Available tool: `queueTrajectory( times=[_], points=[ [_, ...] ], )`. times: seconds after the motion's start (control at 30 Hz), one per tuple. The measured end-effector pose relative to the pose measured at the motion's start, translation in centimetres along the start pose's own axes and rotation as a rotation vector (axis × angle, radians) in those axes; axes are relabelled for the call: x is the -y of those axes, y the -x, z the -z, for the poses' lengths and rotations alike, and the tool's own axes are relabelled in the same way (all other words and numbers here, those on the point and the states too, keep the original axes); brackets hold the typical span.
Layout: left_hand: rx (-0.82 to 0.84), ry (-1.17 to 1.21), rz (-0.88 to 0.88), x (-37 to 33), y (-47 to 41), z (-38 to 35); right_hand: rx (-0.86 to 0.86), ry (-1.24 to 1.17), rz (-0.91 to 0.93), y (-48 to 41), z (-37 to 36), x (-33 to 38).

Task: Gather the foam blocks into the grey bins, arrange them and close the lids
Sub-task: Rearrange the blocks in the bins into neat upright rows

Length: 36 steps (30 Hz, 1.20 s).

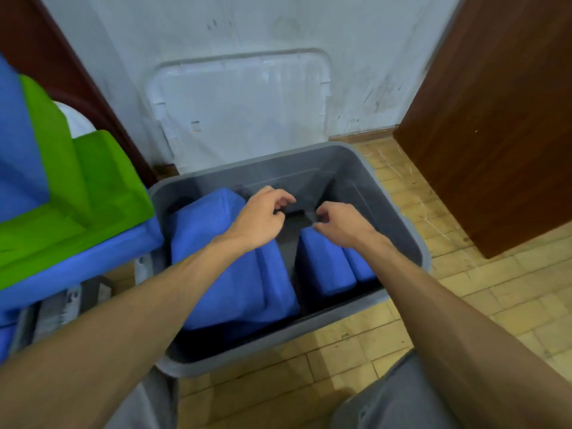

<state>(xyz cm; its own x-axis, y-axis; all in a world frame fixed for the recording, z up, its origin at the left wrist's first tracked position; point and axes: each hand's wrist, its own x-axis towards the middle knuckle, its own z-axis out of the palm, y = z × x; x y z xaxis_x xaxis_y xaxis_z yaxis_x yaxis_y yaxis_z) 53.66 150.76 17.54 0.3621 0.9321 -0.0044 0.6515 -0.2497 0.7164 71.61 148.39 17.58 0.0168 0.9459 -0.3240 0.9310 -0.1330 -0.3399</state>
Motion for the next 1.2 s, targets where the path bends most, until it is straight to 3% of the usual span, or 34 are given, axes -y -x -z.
queueTrajectory(
  times=[0.1,0.2,0.33,0.43,0.57,0.67,0.8,0.97,1.2],
  points=[
    [-0.12,-0.051,-0.034,1.0,2.6,3.7,0.162,0.007,0.089,0.5,-1.2,4.0],
    [-0.199,-0.123,-0.028,2.2,5.5,5.9,0.414,0.022,-0.007,0.8,-2.8,5.9],
    [-0.011,-0.321,0.006,4.1,8.6,5.7,0.747,-0.04,-0.199,2.1,-4.6,6.7],
    [0.047,-0.352,0.083,4.9,9.6,4.8,0.793,-0.045,-0.216,3.0,-6.1,6.8],
    [-0.094,-0.34,0.125,4.9,9.7,4.3,0.641,-0.116,-0.183,3.9,-5.8,7.0],
    [-0.213,-0.352,0.142,5.5,9.5,5.0,0.495,-0.347,-0.216,4.6,-4.1,7.1],
    [-0.103,-0.457,-0.007,6.0,9.2,5.7,0.195,-0.542,-0.224,5.2,-0.9,7.3],
    [-0.047,-0.434,-0.006,6.1,9.3,5.6,-0.204,-0.58,-0.223,5.4,2.5,7.7],
    [-0.036,-0.593,-0.036,6.2,8.5,6.2,-0.563,-0.708,-0.278,6.2,4.8,10.1]
  ],
)
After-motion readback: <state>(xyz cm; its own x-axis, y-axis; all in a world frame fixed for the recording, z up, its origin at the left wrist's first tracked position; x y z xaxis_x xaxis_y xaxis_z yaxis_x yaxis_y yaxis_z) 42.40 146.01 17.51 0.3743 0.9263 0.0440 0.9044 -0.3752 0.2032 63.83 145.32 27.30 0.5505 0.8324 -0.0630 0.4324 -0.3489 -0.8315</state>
